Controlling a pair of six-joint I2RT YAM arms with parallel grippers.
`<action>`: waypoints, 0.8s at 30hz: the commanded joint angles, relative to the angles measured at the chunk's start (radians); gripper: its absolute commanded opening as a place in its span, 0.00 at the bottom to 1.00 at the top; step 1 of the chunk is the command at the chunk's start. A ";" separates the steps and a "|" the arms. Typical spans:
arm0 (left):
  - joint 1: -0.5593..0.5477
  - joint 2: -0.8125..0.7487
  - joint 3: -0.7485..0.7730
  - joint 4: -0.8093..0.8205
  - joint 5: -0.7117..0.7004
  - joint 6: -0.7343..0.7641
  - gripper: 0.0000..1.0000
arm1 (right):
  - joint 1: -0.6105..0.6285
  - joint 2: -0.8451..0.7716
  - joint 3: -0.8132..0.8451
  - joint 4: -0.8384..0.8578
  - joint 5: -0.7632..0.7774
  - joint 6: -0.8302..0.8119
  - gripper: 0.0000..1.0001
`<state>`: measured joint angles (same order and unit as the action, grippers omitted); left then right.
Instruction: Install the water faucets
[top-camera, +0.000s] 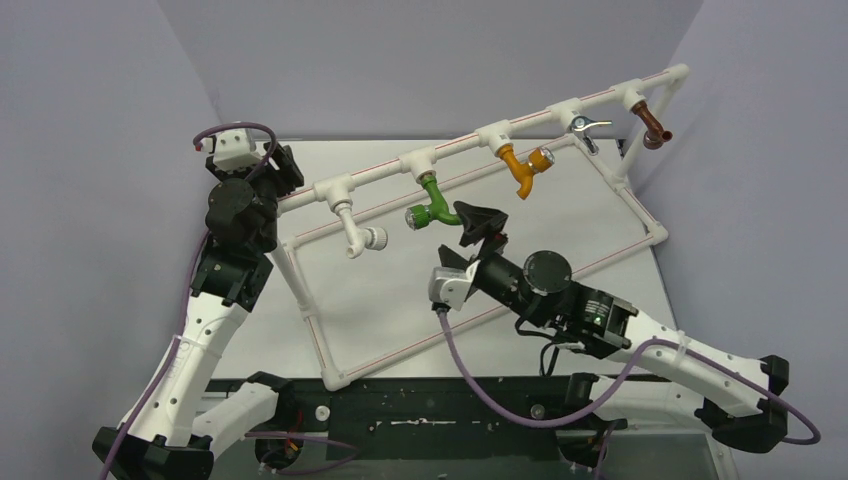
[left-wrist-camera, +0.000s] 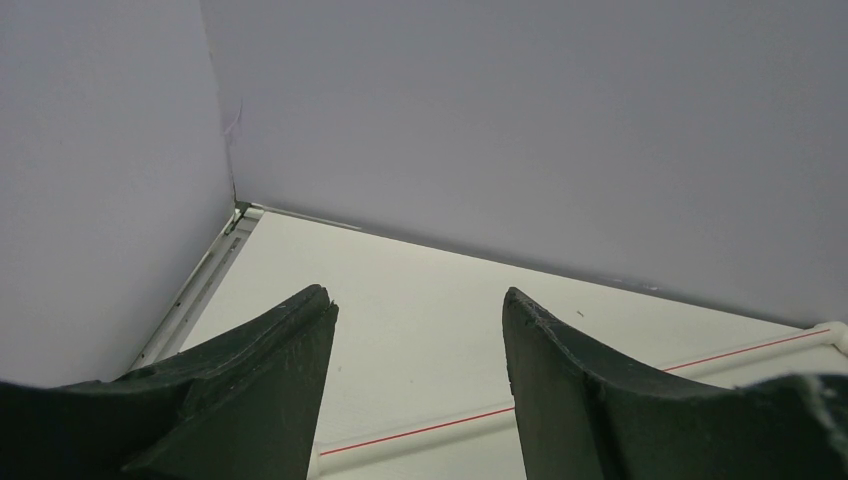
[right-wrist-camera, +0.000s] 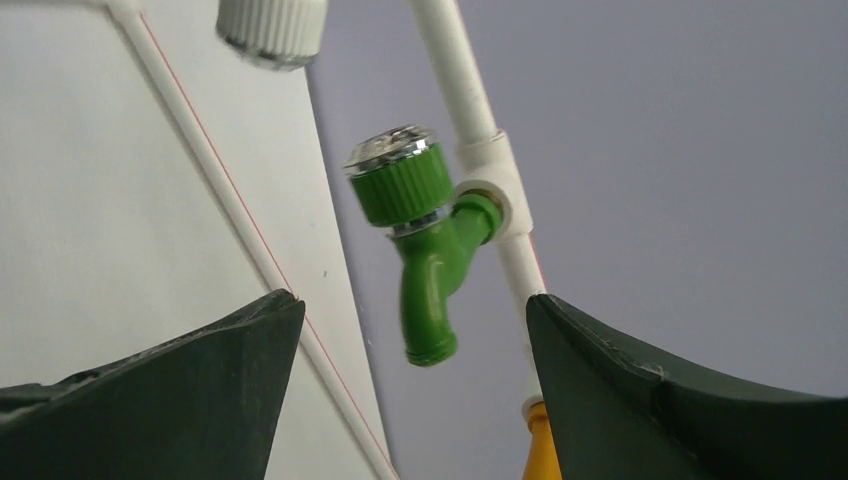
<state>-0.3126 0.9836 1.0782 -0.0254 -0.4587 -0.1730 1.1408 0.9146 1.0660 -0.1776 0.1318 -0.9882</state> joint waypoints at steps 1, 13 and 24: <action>-0.003 0.027 -0.055 -0.259 0.027 0.010 0.60 | 0.027 0.024 -0.075 0.195 0.165 -0.272 0.84; -0.003 0.031 -0.054 -0.260 0.024 0.010 0.60 | 0.088 0.073 -0.206 0.585 0.267 -0.548 0.77; -0.003 0.030 -0.055 -0.259 0.025 0.011 0.60 | 0.069 0.129 -0.172 0.566 0.250 -0.516 0.68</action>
<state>-0.3126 0.9829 1.0782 -0.0254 -0.4583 -0.1730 1.2198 1.0332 0.8593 0.3351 0.3634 -1.5078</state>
